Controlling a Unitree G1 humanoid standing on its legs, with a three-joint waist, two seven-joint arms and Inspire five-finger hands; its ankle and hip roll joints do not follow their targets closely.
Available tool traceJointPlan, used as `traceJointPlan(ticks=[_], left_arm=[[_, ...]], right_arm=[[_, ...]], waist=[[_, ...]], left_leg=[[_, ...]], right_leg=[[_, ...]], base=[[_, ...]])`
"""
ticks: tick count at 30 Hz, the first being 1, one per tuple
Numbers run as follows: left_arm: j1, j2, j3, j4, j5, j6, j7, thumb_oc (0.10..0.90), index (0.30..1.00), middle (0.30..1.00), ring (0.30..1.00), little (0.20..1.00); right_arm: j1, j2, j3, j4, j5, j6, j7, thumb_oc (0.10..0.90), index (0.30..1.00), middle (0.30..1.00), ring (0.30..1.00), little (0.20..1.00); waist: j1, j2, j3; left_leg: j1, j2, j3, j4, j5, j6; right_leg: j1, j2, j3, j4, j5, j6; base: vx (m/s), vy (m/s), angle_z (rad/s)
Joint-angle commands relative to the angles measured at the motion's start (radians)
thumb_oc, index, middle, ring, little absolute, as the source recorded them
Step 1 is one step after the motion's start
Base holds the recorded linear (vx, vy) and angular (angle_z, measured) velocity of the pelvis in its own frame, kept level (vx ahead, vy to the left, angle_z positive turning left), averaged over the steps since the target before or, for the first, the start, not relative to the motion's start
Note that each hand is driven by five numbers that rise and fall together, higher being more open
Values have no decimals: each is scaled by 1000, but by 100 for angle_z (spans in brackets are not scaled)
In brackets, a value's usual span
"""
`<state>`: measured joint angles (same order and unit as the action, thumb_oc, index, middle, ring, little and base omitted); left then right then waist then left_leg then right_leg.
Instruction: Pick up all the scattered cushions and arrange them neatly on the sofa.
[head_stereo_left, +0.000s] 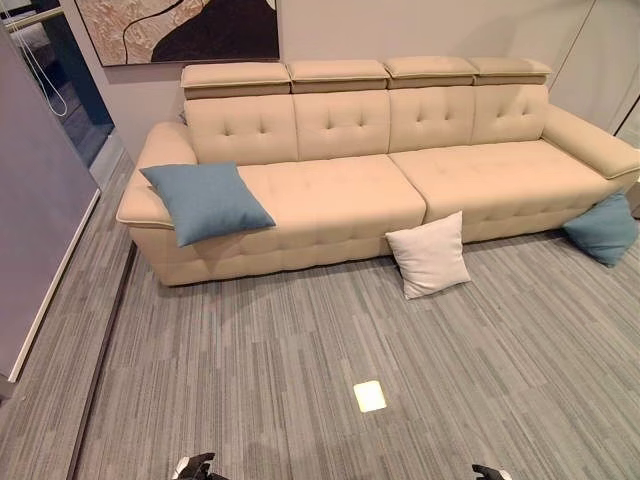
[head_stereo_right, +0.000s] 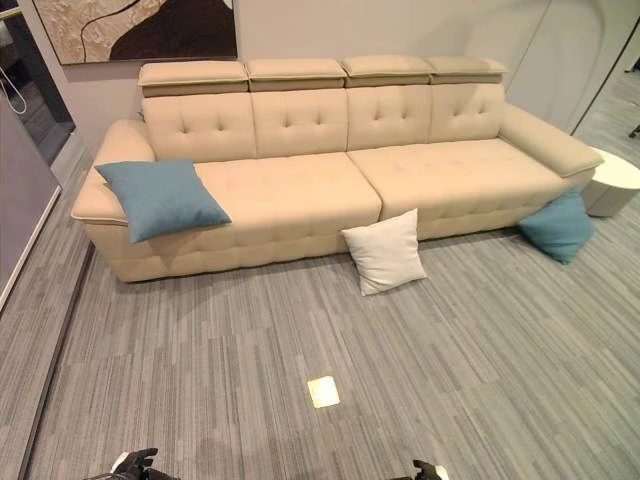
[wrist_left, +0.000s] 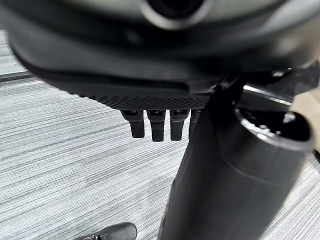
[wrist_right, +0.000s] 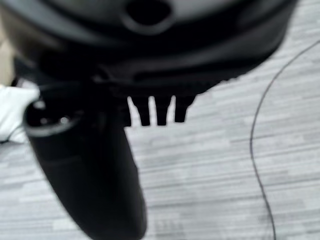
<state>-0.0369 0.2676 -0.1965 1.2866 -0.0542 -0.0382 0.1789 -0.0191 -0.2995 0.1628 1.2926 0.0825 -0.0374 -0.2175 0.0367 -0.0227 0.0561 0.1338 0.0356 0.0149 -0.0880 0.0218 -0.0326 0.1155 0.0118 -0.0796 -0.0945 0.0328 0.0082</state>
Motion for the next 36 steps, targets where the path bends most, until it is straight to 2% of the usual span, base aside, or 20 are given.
traceJointPlan(ticks=[1, 15, 18, 19, 22, 24, 26, 28, 33, 36], left_arm=[[-77, 1, -23, 47, 47, -26, -9, 800, 900, 900, 900, 900], [-56, -15, -23, 60, 57, -16, -23, 800, 900, 900, 900, 900], [-56, -19, -33, 59, 58, -16, -23, 800, 900, 900, 900, 900], [-63, -19, -37, 52, 49, -17, -21, 800, 900, 900, 900, 900], [-70, -20, -41, 48, 47, -18, -20, 800, 900, 900, 900, 900], [-85, -27, -54, 44, 45, -19, -19, 800, 900, 900, 900, 900], [-102, -31, -65, 36, 44, -23, -12, 800, 900, 900, 900, 900], [-104, -34, -68, 28, 46, -24, -10, 800, 900, 900, 900, 900], [-86, -24, -57, 38, 55, -22, -14, 800, 900, 900, 900, 900], [-80, -15, -47, 38, 55, -22, -19, 800, 900, 900, 900, 900]], right_arm=[[-47, -34, 34, 40, -33, -17, -6, 800, 900, 900, 900, 900], [-53, -25, 63, 19, -67, -10, 6, 800, 900, 900, 900, 900], [-64, -27, 74, 6, -72, -12, 7, 800, 900, 900, 900, 900], [-70, -30, 75, 2, -69, -13, 5, 800, 900, 900, 900, 900], [-73, -32, 76, 1, -68, -14, 1, 800, 900, 900, 900, 900], [-79, -38, 69, -6, -62, -19, -4, 800, 900, 900, 900, 900], [-82, -45, 59, -10, -51, -22, -11, 800, 900, 900, 900, 900], [-77, -45, 55, -8, -47, -20, -10, 800, 900, 900, 900, 900], [-68, -22, 55, -5, -51, -17, -4, 800, 900, 900, 900, 900], [-69, -10, 65, -15, -64, -12, -1, 800, 900, 900, 900, 900]], waist=[[-9, -22, -4], [-12, -15, 14], [-9, -12, 31], [-3, -16, 51], [-1, -19, 59], [4, -28, 80], [-1, -38, 96], [-9, -39, 88], [-10, -53, 73], [-2, -53, 72]], left_leg=[[-31, -55, -13, 1, -67, 0], [-34, -47, -24, 1, -63, -3], [-42, -38, -41, 1, -51, -3], [-68, -38, -55, 27, -45, -4], [-95, -42, -63, 54, -48, -8], [-170, -56, -75, 136, -54, -19], [-231, -53, -32, 201, -56, -28], [-237, -24, 42, 206, -69, -22], [-225, -27, 68, 184, -80, -1], [-203, -46, 64, 159, -93, 23]], right_leg=[[6, -90, -97, 7, -46, 116], [6, -83, -106, 18, -59, 103], [-18, -75, -109, 63, -80, 88], [-30, -71, -115, 75, -87, 77], [-36, -73, -123, 76, -89, 73], [-50, -82, -157, 79, -91, 66], [-61, -101, -186, 76, -85, 65], [-63, -106, -210, 58, -77, 68], [-41, -123, -219, 54, -68, 87], [-58, -155, -206, 122, -77, 100]], base=[[0, 0, 0], [-3, -31, 1], [-57, -70, 13], [-80, -65, 27], [-79, -37, 33], [-123, -12, 52], [-130, 33, 62], [-19, 62, 66], [114, 132, 31], [87, 201, 1]])
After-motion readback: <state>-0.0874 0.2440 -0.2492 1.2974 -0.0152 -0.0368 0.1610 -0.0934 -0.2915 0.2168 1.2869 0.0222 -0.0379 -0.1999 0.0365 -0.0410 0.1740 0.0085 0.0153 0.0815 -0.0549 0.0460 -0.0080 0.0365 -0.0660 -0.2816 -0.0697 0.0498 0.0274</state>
